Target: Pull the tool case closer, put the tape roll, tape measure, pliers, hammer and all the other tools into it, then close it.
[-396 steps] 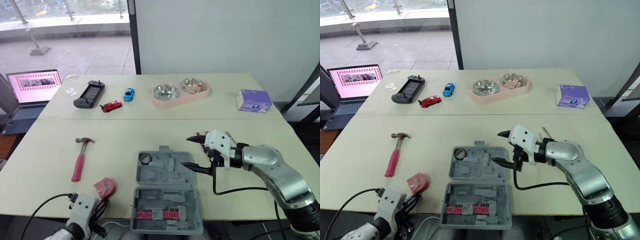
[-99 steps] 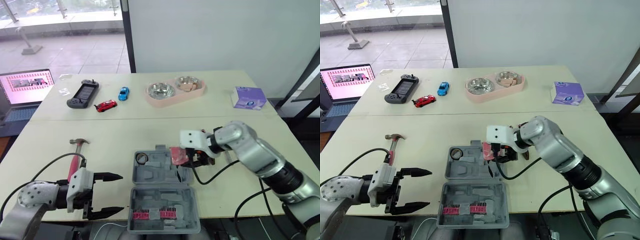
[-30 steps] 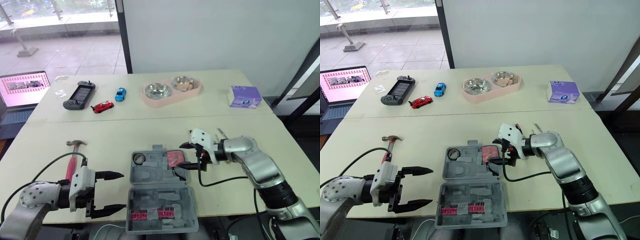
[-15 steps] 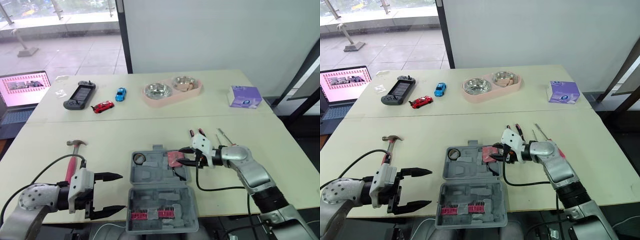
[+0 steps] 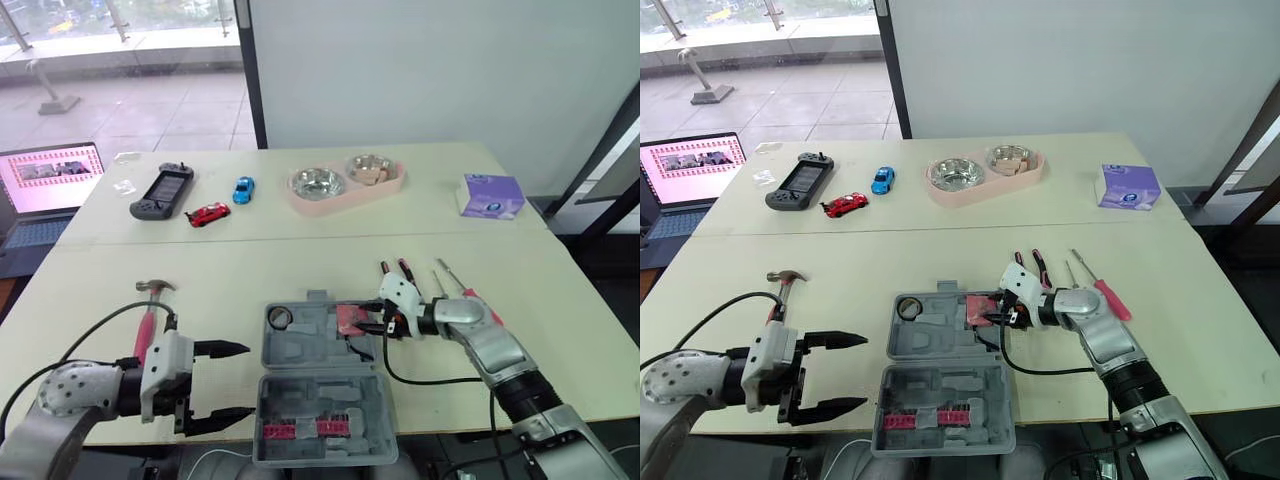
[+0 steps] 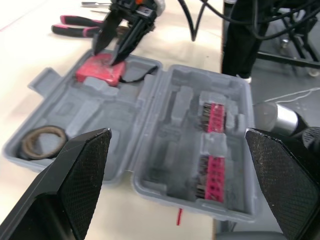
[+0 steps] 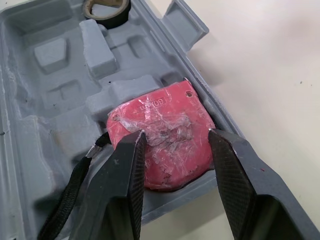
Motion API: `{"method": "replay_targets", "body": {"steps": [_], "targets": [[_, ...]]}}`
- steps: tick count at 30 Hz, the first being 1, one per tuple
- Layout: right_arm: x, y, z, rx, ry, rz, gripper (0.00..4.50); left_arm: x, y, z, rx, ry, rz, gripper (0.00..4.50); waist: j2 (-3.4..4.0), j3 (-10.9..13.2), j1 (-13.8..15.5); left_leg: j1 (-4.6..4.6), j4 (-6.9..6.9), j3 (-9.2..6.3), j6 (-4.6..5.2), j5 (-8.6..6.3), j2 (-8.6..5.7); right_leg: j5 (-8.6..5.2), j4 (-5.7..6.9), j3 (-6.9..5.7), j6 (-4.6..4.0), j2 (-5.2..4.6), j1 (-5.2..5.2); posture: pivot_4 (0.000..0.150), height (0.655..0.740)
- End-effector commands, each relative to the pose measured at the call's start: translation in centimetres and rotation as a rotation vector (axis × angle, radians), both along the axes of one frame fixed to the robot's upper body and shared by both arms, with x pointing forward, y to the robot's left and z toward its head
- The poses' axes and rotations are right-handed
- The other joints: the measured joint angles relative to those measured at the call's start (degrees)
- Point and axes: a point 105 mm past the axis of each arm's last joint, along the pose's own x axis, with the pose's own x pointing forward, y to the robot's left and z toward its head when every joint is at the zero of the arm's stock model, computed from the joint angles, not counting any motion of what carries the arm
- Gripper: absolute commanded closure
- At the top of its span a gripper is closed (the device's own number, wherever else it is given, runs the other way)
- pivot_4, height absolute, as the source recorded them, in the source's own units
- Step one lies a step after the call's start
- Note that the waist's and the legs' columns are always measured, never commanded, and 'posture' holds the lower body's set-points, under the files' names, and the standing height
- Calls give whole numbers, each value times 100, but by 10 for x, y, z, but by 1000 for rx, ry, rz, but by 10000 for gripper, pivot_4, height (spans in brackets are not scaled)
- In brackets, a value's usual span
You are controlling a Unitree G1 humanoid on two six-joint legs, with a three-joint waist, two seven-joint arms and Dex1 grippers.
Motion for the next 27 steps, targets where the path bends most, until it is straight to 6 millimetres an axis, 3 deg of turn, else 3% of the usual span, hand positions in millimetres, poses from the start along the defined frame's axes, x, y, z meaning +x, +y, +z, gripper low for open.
{"method": "replay_targets", "body": {"steps": [1, 4, 7, 11, 13, 15, 19, 24, 27], "targets": [[-20, -22, -48, -144, 169, -54, 24091, 1, 0, 12, 1, -36, -3, 0, -6, -31, 3, 0, 0, 0, 0, 0, 0, 0, 0, 0, 0, 0, 0, 1500, 7360], [-25, -19, -53, -139, 184, -48, 24091, 2, 0, 13, 2, -34, -2, 0, -7, -83, 14, 2, -3, -1, 0, 0, 0, 0, -2, 0, 0, 0, 2, 1500, 7360], [-17, -2, -32, -26, 124, -50, 24091, 2, 0, 13, 4, -33, 4, 0, -12, -92, 14, 8, -5, -2, 1, -1, 0, -1, -3, 0, -1, 0, 10, 1500, 7360], [-8, 12, 15, 101, -35, -6, 24091, 3, 4, 11, 4, -28, 25, 0, -5, -86, -1, 4, -7, -3, 1, 0, 0, -1, -3, -1, -1, 1, 4, 1500, 7360], [-8, 10, 54, 149, -146, 26, 24091, 7, 13, 12, 0, -32, 81, 0, 9, -70, -17, -5, -6, -2, 0, 0, 1, -1, -2, 0, 0, 1, -7, 1500, 7360], [-16, -3, 78, 140, -211, 45, 24091, 11, 28, 14, -13, -35, 167, 0, 38, -47, -5, -14, -2, 0, 0, 0, 0, 0, 0, 1, 0, 1, -16, 1500, 7360], [-29, -42, 80, 68, -214, -6, 24091, 11, 64, 9, 22, -28, 320, 0, 26, -49, 33, -14, -10, -6, 2, -1, 1, -2, -3, -4, 1, 1, -15, 1500, 7360], [-47, -119, 72, 22, -192, -191, 1392, 0, 142, 0, 95, -6, 602, 0, 21, -43, 27, -18, -7, 5, 4, -2, 0, -9, -14, -2, -10, -1, -12, 1500, 7360], [-63, -161, 67, -31, -207, -308, 626, -11, 186, -1, 116, -4, 766, 0, 20, -41, 8, -12, -5, 9, 5, -3, 2, -13, -12, -1, -16, -1, -9, 1500, 7360]]}}
